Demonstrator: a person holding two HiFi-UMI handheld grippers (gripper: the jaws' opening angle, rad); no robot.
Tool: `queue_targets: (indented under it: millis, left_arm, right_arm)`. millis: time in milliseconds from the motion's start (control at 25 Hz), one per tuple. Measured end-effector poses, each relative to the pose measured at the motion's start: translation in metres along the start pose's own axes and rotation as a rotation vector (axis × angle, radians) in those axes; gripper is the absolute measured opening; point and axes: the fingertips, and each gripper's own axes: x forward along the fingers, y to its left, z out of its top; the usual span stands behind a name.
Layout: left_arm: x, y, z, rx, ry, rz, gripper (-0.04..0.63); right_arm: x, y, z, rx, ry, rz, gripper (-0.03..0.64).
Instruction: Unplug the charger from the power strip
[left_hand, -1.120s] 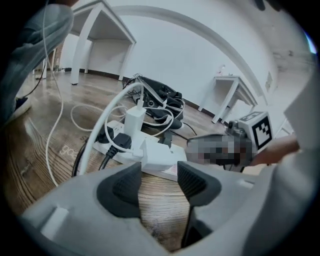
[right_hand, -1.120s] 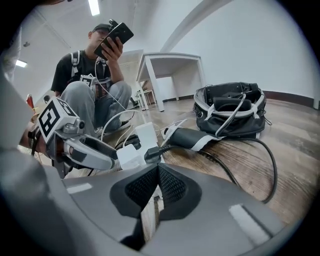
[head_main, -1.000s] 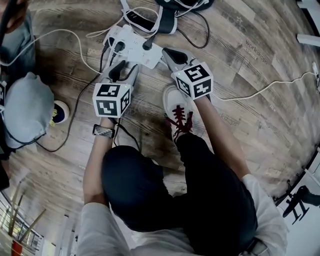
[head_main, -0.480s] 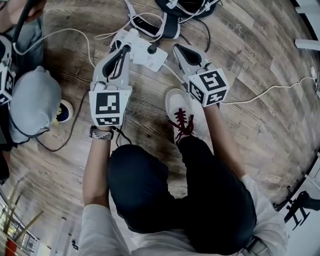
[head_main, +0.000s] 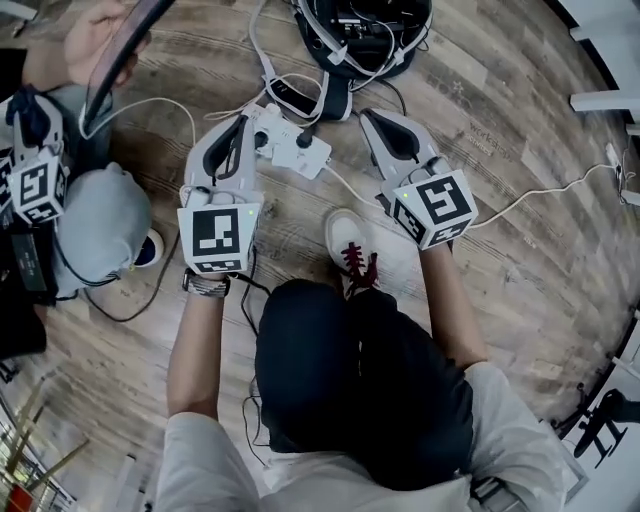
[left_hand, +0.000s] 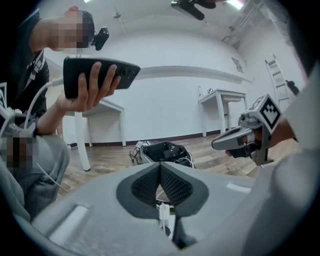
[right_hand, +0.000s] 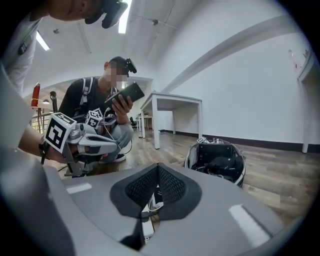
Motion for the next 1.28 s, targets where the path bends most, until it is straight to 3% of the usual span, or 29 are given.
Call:
queue_targets:
  millis: [200,560,760,880,1080,1280]
  left_arm:
    - [-0.018,0.003,0.054,0.004,-0.087,0.032,0.006]
    - [-0.029,0.001,0.155,0.113,-0.130,0.029,0.005]
    - [-0.038,0.004,0.222,0.099,-0.123,0.029,0.006]
    - [-0.048,0.011,0.264,0.073,-0.107,0.030,0.006]
    - [-0.078,0.036,0.352,0.023,-0.092,0.064,0.006]
    - [-0.112,0.062,0.448,0.020,-0.070,0.079,0.005]
  right_arm:
    - [-0.026,0.000,0.057,-0.044,-0.045,-0.002,0.002]
    - [-0.047,-0.012,0.154,-0.091,-0.074,0.003,0.002]
    - [-0.056,-0.029,0.222,-0.120,-0.054,-0.031,0.002]
    - [-0.069,-0.034,0.273,-0.117,-0.061,-0.044,0.002]
    - [-0.095,-0.013,0.368,-0.147,-0.072,0.014,0.002]
    - [-0.128,0.008,0.481,-0.158,-0.095,0.032,0.002]
